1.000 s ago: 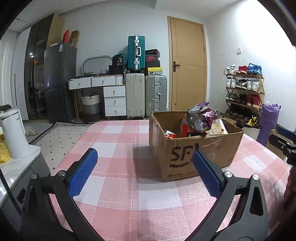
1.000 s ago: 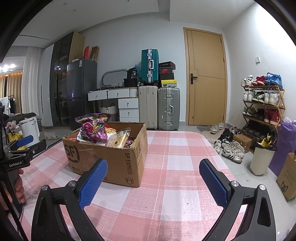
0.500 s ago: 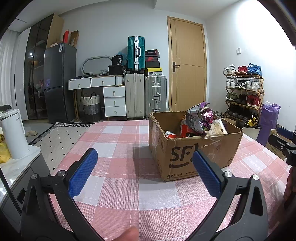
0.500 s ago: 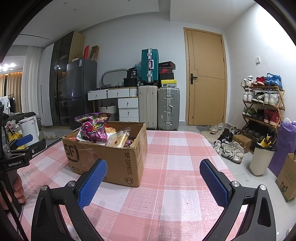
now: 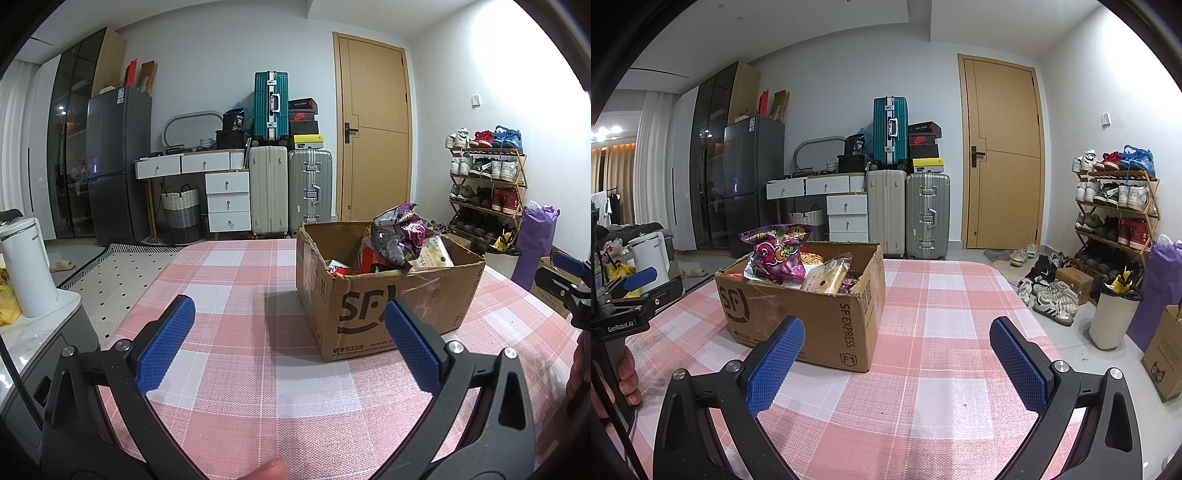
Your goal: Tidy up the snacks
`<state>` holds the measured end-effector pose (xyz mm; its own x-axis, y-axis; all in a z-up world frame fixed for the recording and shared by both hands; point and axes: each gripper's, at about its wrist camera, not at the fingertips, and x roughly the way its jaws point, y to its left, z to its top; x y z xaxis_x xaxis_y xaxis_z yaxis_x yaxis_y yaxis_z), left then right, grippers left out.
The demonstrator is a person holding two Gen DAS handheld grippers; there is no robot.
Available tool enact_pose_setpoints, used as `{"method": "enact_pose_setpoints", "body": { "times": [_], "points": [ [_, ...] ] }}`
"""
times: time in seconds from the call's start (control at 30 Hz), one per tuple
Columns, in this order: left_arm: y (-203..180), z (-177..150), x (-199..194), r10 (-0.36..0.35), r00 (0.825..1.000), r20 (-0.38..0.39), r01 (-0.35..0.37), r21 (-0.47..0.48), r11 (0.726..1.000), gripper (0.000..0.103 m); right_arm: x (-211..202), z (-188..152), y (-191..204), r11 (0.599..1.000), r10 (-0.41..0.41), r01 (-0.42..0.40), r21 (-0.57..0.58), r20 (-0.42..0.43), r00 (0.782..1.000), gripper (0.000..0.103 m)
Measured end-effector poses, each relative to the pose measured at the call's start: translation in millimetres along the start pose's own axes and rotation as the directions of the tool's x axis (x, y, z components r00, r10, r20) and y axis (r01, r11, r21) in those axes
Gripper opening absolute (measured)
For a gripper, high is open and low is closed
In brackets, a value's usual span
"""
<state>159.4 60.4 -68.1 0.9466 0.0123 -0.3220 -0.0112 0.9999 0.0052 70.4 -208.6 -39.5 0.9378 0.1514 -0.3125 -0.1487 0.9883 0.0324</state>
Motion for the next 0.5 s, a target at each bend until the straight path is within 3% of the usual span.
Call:
{"method": "enact_pose_setpoints", "body": {
  "times": [0.5],
  "points": [
    [-0.2, -0.2, -0.5, 0.000, 1.000, 0.001, 0.000, 0.001, 1.000, 0.103, 2.3, -3.0, -2.9, 1.000, -0.010, 0.010, 0.000, 0.000, 1.000, 0.102]
  ]
}}
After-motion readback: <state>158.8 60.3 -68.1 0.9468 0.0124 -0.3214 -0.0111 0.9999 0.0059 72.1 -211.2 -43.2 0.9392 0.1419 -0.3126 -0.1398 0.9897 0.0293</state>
